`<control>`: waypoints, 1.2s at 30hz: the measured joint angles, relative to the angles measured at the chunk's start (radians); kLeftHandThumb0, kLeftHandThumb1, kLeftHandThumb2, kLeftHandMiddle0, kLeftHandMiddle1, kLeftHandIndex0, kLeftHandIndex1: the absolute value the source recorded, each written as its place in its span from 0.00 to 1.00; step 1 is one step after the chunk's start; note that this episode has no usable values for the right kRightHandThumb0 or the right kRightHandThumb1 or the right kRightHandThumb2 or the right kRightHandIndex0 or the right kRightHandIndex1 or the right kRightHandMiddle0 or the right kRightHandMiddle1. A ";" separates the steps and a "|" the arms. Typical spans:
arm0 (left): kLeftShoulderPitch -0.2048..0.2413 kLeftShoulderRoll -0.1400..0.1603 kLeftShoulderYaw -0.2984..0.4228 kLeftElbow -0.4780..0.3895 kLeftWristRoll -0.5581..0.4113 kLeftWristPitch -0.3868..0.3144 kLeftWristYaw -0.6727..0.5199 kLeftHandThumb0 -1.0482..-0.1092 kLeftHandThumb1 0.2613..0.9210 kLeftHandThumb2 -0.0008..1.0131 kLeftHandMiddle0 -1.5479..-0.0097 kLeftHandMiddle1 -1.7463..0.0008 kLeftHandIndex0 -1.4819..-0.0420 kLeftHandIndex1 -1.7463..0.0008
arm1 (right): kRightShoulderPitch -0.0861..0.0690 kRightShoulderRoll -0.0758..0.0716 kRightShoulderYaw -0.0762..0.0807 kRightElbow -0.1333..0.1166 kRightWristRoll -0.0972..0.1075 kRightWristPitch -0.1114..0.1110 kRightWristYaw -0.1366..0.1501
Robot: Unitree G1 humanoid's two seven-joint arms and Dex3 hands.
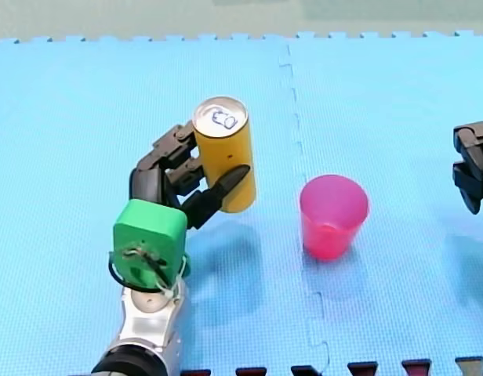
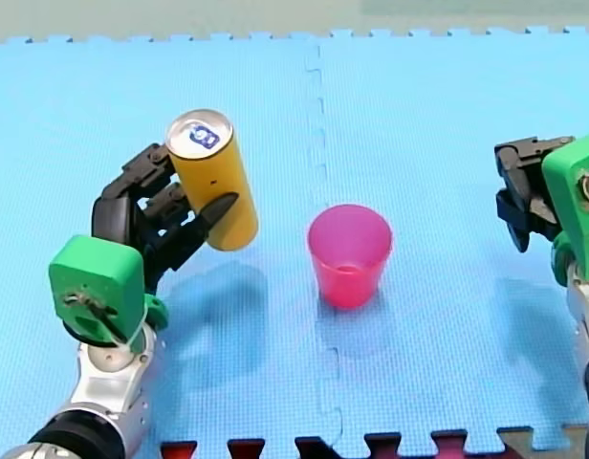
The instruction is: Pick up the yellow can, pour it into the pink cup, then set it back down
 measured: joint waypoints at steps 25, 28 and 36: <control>0.141 0.103 -0.081 -0.018 0.289 -0.004 0.345 0.76 0.90 0.00 0.18 0.99 0.25 1.00 | -0.003 -0.002 -0.005 -0.018 0.016 0.061 -0.005; 0.141 0.103 -0.084 0.016 0.292 -0.035 0.375 0.76 0.90 0.00 0.18 0.99 0.25 1.00 | -0.003 -0.004 -0.008 -0.018 0.019 0.062 -0.002; 0.137 0.118 -0.141 0.054 0.373 -0.037 0.517 0.76 0.91 0.00 0.19 1.00 0.26 1.00 | -0.005 -0.027 -0.011 -0.013 0.014 0.064 0.011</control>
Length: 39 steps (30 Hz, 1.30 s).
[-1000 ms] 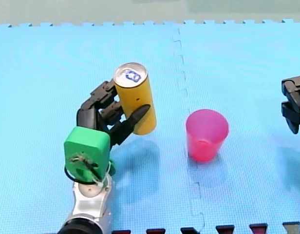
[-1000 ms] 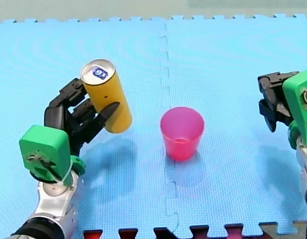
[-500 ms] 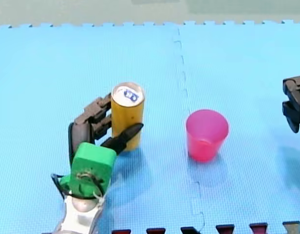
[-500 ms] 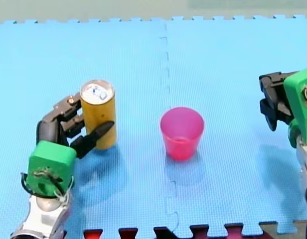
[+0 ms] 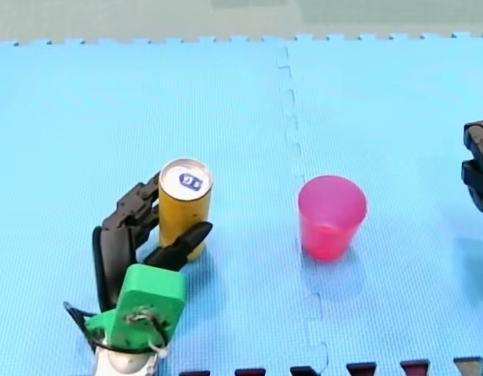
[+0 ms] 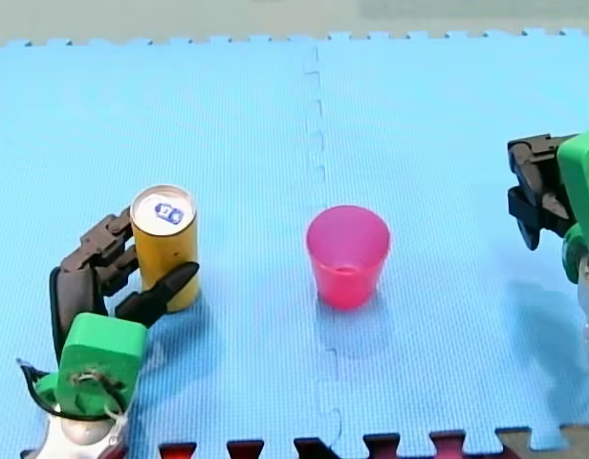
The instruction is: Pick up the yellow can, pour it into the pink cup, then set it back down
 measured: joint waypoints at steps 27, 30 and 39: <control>-0.025 -0.070 0.098 0.024 -0.214 0.036 -0.265 0.41 0.79 0.00 0.55 1.00 0.63 1.00 | -0.009 -0.047 0.002 0.051 -0.032 -0.055 0.028; -0.026 -0.076 0.105 0.024 -0.215 0.044 -0.266 0.36 0.77 0.00 0.62 1.00 0.71 1.00 | -0.010 -0.047 -0.002 0.055 -0.032 -0.055 0.028; -0.028 -0.051 0.046 0.027 -0.103 0.080 -0.149 0.02 0.84 0.01 0.77 1.00 0.86 1.00 | -0.010 -0.046 -0.017 0.063 -0.026 -0.061 0.040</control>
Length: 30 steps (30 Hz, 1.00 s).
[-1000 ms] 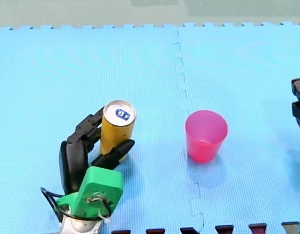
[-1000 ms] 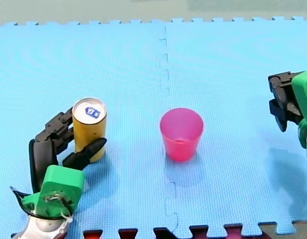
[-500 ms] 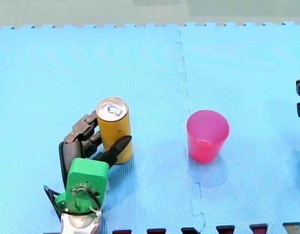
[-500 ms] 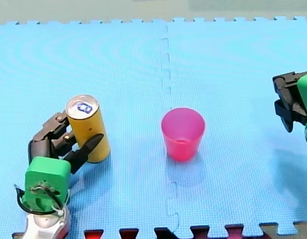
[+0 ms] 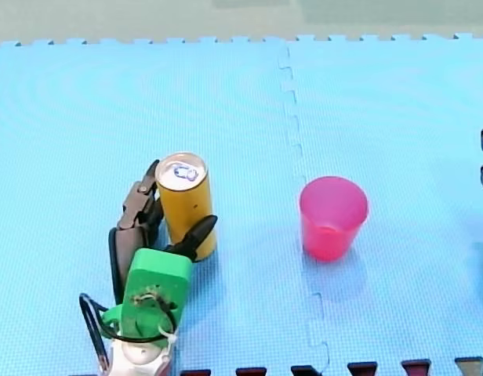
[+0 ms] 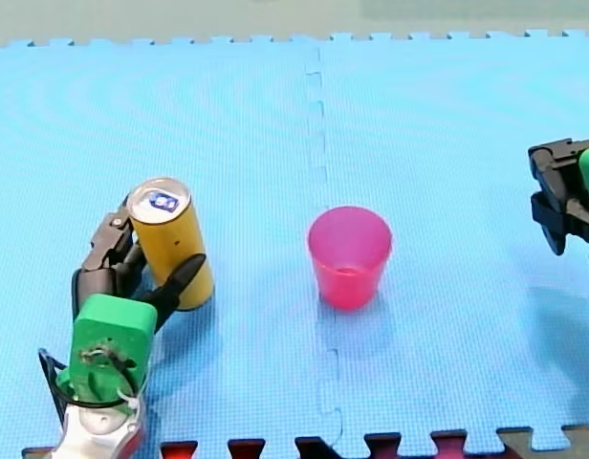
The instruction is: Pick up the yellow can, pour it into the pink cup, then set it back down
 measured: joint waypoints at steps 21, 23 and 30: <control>0.000 0.076 -0.124 -0.034 0.122 0.099 0.072 0.00 0.89 0.01 0.89 1.00 0.92 1.00 | -0.008 0.019 -0.010 0.009 -0.007 0.005 -0.009; 0.006 0.077 -0.117 -0.037 0.100 0.085 0.043 0.00 0.89 0.01 0.89 1.00 0.92 1.00 | -0.008 0.020 -0.011 0.010 -0.008 0.004 -0.014; 0.047 0.062 -0.041 -0.052 -0.046 -0.032 -0.138 0.00 0.83 0.00 0.89 1.00 0.94 1.00 | -0.009 0.023 -0.014 0.010 -0.007 0.004 -0.014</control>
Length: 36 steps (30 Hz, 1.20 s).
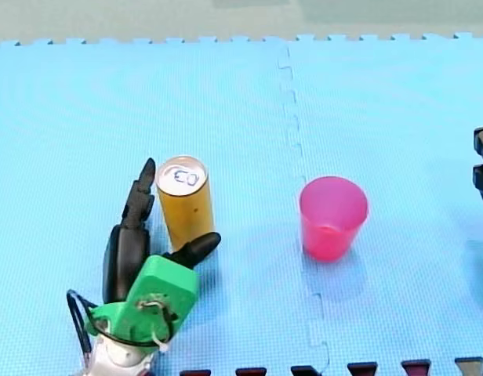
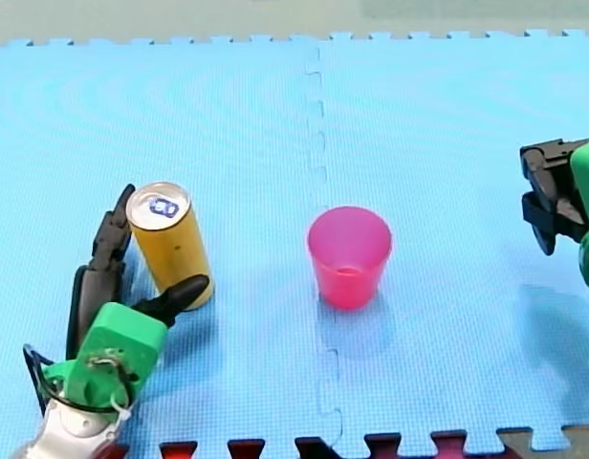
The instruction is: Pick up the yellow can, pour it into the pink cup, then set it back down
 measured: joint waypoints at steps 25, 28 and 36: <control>0.103 -0.020 0.111 -0.055 -0.138 -0.147 -0.242 0.00 0.75 0.00 0.87 0.99 0.93 1.00 | -0.005 -0.001 -0.006 0.005 -0.006 0.003 0.001; 0.107 -0.020 0.113 -0.066 -0.137 -0.147 -0.248 0.00 0.75 0.00 0.87 0.99 0.93 1.00 | -0.006 0.001 -0.006 0.006 -0.006 0.003 0.002; 0.109 -0.019 0.116 -0.083 -0.139 -0.131 -0.264 0.01 0.67 0.00 0.86 0.99 0.94 1.00 | -0.006 0.005 -0.012 0.006 -0.003 0.002 0.016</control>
